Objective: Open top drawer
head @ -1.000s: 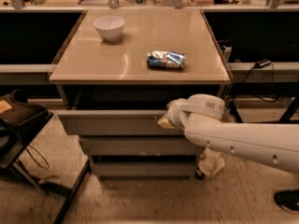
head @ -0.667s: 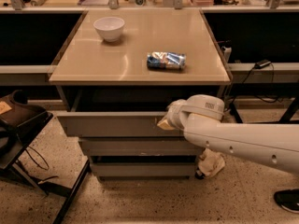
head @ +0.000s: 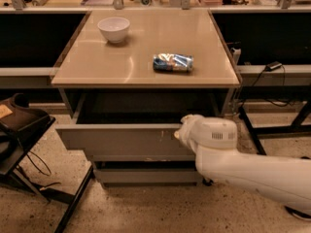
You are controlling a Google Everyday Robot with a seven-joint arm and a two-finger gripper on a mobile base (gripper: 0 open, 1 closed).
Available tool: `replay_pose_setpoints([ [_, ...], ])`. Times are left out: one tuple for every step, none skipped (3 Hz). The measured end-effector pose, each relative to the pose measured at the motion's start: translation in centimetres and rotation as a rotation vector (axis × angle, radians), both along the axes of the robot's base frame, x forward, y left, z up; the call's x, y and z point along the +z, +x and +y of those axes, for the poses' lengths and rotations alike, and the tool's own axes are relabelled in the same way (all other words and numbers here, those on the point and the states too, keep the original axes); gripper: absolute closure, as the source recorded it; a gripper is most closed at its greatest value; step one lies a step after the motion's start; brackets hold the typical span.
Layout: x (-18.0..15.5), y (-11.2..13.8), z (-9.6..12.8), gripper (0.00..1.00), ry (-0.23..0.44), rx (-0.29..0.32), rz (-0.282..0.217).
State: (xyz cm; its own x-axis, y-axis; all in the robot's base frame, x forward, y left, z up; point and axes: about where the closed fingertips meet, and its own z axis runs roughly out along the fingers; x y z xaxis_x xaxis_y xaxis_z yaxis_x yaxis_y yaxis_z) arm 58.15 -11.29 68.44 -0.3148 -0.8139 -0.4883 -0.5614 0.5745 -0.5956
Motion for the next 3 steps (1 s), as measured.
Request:
replay_pose_setpoints([
  [0.41,-0.29,0.14,1.00,0.000,0.000,0.000],
  [0.41,-0.29,0.14,0.95,0.000,0.000,0.000],
  [0.42,-0.29,0.14,0.77,0.000,0.000,0.000],
])
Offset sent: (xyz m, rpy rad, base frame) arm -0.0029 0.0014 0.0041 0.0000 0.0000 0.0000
